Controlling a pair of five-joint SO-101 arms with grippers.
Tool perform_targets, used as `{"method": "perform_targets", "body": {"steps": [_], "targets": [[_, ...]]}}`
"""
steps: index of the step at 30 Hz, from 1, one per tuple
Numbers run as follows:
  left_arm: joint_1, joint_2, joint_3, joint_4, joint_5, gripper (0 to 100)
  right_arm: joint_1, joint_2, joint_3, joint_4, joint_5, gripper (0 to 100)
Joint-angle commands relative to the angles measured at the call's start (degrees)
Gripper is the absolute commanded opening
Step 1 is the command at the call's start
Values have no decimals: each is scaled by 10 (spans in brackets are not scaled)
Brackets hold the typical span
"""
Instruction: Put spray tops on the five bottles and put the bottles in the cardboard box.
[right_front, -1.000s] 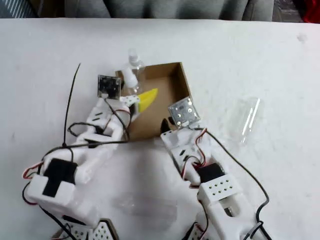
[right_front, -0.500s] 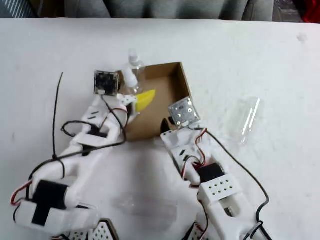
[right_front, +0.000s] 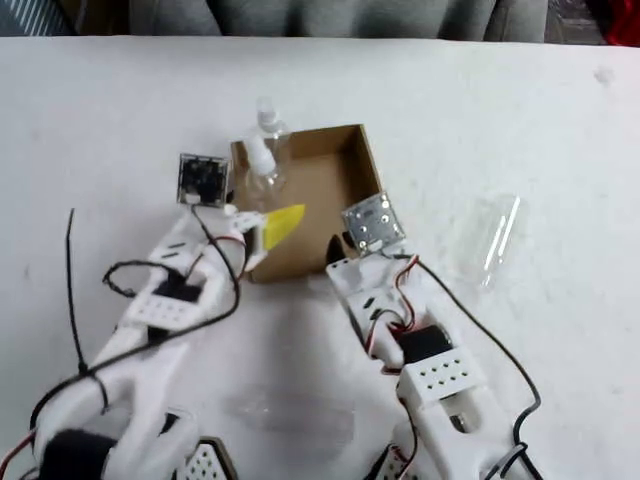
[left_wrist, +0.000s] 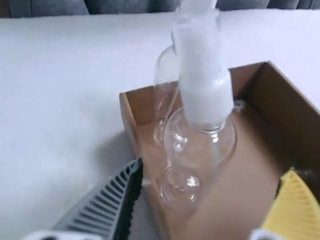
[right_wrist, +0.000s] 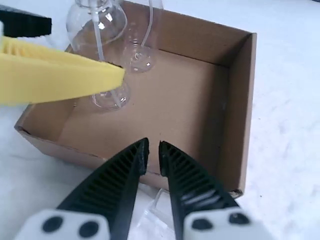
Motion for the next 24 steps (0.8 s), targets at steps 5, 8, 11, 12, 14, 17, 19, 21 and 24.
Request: {"method": "perform_targets", "body": {"steps": [5, 8, 11, 12, 14, 17, 19, 21, 24], "targets": [[-7, -204, 4, 203, 3, 378, 3, -1, -36, -8, 5, 15], [-7, -274, 4, 297, 3, 378, 5, -1, -35, -7, 5, 15], [-22, -337, 4, 389, 3, 378, 6, 0, -35, -4, 5, 15], [-29, -355, 3, 412, 3, 378, 6, 0, -36, 4, 6, 15], [-45, -387, 4, 448, 3, 378, 3, 0, -43, 23, 30, 15], [-75, -418, 5, 494, 3, 377, 1, 0, -69, 95, 74, 15], [-102, -426, 5, 523, 3, 377, 1, -1, -105, 172, 91, 15], [-132, -426, 5, 547, 3, 377, 1, -1, -160, 270, 114, 15], [-181, -418, 5, 570, 3, 377, -2, -1, -260, 438, 175, 15]]}}
